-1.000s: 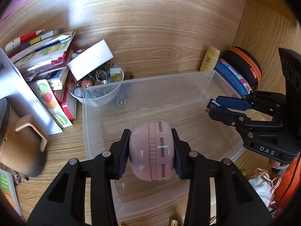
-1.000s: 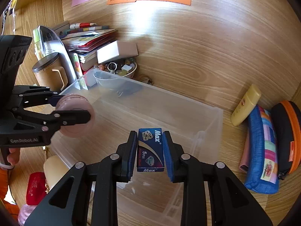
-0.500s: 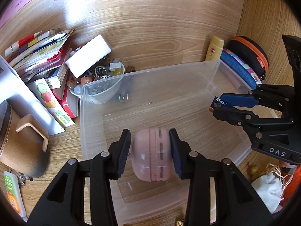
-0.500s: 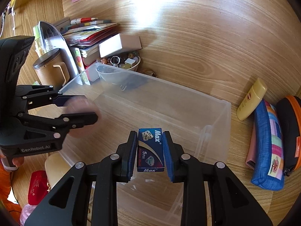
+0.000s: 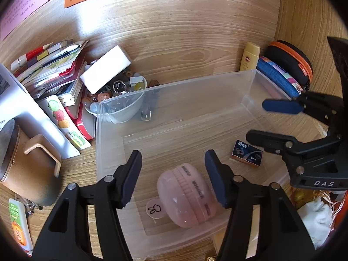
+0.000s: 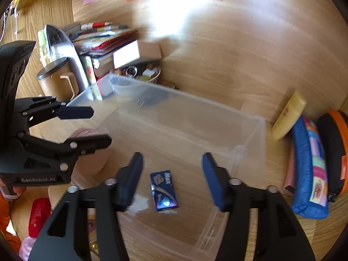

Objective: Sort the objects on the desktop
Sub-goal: 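Open both grippers to drop the timer and staple box into the clear box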

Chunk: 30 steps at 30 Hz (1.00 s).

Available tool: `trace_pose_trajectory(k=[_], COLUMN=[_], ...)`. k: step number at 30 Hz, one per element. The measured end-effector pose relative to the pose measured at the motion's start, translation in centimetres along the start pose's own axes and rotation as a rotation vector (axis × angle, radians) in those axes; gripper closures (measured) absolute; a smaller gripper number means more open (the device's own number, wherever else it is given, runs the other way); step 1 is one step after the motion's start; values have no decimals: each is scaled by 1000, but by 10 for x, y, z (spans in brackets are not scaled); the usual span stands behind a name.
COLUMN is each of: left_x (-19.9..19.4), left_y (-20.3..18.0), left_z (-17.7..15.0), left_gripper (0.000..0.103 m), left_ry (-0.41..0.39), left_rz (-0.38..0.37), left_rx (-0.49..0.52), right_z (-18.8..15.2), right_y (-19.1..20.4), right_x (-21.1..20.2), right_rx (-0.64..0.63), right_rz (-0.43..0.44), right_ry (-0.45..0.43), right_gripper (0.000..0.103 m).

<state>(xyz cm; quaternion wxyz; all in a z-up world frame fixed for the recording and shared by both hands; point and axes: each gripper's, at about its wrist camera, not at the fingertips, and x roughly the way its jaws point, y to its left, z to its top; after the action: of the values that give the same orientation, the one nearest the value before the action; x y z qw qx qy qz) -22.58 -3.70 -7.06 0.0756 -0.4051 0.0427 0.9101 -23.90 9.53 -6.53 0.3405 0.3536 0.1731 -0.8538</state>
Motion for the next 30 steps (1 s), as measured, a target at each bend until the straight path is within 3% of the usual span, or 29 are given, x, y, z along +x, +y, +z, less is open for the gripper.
trace_pose_trajectory(k=[5,8,13,17,20,30], left_x=[-4,-10,-19,-29,-39,-85], left_y=[-1,-2,-2,1,3,0], left_z=[0,1,3,5,7,4], left_gripper=[37,28,23,20,12,8], left_ry=[-17,-44,-69,-94,-118,-181], left_rz=[-12,-14,6,26,54,117], left_rx=[-1,1,6,-1,-10,-38], right_z=[3,5,7,10,11,8], right_y=[1,0,0,3,3,13], right_x=[-5,-8,-20,-29,-37,-84], right_rx=[-15,-27,-34,-47,-50,-81], right_rz=[-23,-46,-74,-99,-115,-154], right_ry=[-28,-39,-79,-101,-111,-198], right_gripper=[41,36,23,21,20,13])
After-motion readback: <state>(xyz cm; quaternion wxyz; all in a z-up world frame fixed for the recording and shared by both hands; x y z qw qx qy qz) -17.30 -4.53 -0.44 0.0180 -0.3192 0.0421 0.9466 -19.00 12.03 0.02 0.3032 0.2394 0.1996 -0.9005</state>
